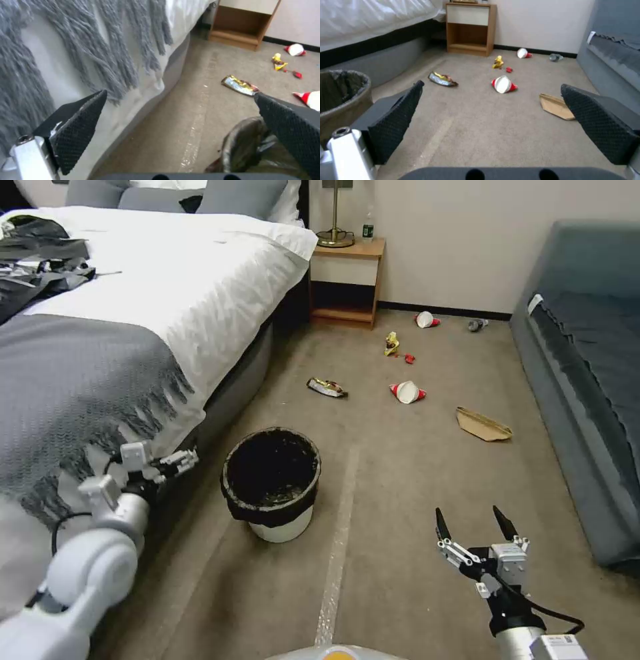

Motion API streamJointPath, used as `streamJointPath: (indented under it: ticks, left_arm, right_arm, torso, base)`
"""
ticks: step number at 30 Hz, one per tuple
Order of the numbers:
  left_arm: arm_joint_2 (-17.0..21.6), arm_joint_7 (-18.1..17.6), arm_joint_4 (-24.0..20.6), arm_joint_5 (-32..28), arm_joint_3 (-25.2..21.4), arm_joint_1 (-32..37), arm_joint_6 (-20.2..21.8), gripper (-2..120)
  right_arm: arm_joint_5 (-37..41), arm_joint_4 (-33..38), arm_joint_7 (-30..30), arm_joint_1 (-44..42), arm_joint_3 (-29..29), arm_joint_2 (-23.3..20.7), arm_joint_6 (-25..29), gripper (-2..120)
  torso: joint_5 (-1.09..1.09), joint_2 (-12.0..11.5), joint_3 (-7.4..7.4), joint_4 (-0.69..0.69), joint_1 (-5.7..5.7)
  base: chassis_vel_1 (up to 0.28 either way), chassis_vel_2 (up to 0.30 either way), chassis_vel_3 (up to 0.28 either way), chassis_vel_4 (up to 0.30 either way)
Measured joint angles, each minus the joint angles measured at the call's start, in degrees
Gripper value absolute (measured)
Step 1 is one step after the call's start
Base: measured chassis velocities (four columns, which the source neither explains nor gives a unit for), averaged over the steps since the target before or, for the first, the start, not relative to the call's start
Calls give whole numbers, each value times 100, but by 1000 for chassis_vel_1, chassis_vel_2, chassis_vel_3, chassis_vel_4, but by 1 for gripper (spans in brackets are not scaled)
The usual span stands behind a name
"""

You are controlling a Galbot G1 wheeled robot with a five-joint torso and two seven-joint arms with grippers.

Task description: Pick up the trash can from the floor.

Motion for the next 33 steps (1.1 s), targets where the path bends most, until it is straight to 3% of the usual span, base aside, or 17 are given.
streamJointPath:
  ticks: [8,14,24,33]
  left_arm:
    - [21,146,175,-132,193,-147,163,100]
    - [95,234,237,-269,584,-402,180,100]
    - [241,24,483,-836,1103,-1046,526,100]
    - [101,-197,815,-1072,1626,-1558,764,100]
  right_arm:
    - [-13,33,5,-9,48,59,-19,100]
    - [-12,34,13,16,54,71,-58,100]
    - [71,25,36,63,112,7,-119,100]
    - [129,15,50,96,164,16,-169,100]
  torso:
    - [-2,0,0,0,0]
    - [-1,1,0,-1,0]
    - [0,0,0,0,0]
    - [0,1,0,0,0]
  base:
    - [0,0,0,0]
    - [0,0,0,0]
    - [0,0,0,0]
    - [0,0,0,0]
